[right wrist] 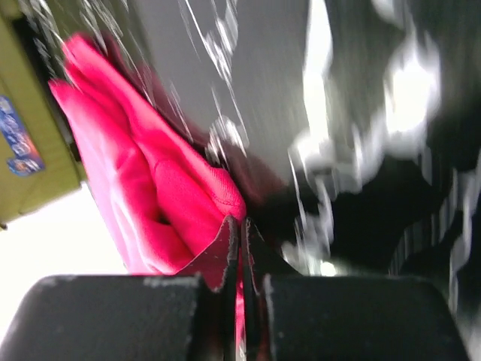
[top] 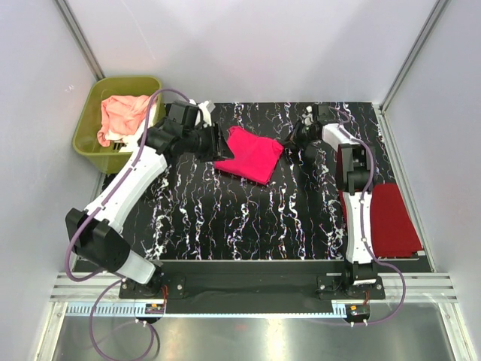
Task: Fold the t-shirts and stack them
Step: Fold the tshirt
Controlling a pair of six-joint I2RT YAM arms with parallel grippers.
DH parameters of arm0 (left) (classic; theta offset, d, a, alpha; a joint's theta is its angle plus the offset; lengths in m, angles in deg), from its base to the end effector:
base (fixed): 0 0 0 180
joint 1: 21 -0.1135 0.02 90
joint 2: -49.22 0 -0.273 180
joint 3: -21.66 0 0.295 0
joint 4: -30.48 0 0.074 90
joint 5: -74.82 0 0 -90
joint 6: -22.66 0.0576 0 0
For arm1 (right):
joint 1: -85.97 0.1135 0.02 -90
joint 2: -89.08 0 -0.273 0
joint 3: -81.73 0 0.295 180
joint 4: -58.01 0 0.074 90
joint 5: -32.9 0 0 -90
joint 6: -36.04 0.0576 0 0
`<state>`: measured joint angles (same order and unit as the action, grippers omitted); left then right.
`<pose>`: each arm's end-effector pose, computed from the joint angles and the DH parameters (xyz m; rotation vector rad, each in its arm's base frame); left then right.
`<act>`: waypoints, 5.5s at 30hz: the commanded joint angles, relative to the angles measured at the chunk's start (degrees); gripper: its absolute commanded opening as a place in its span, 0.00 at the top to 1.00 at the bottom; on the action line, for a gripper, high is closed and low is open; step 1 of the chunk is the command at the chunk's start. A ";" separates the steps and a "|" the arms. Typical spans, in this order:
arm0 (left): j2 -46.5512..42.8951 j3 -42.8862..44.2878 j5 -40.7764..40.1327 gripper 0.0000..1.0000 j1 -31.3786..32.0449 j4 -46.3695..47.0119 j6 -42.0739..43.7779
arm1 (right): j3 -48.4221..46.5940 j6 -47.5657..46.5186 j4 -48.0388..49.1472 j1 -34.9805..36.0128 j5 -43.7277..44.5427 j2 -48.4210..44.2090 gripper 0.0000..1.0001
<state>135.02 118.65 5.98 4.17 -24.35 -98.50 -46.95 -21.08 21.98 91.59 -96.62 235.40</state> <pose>0.3367 -0.1812 0.3549 0.0676 2.4528 -0.8971 0.5920 0.0951 0.0801 0.3075 2.5382 1.1358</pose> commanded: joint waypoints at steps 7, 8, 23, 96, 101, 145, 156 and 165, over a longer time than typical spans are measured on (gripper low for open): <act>3.05 5.10 -1.66 0.59 -0.65 -3.58 2.68 | 37.54 -2.74 -0.33 4.47 6.39 -29.13 1.00; 3.49 5.01 -1.31 0.59 -0.65 -3.58 2.68 | 45.76 -1.78 0.99 7.35 5.61 -34.47 1.00; 19.57 13.62 -11.93 0.43 13.23 -1.03 8.90 | 64.38 2.62 -3.14 10.56 13.70 -62.91 0.36; 37.34 26.89 -29.08 1.00 29.68 2.58 18.41 | 79.50 21.60 21.54 0.44 4.29 -57.13 1.00; 37.69 28.13 -27.85 1.00 29.06 1.61 17.45 | 77.92 23.63 27.71 2.80 3.05 -51.67 1.00; 39.28 28.75 -6.33 0.52 24.49 6.44 9.27 | 71.34 16.87 6.73 3.34 14.39 -55.97 0.88; 21.52 11.44 0.54 0.72 11.67 6.97 8.48 | 64.74 6.23 -3.30 2.72 11.06 -60.63 0.75; 22.56 0.09 5.28 0.79 4.10 8.90 9.63 | 53.23 3.14 -1.56 14.14 -0.63 -49.21 0.71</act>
<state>156.37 120.53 6.01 7.27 -17.60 -89.58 9.92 -16.07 19.58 101.98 -90.99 183.31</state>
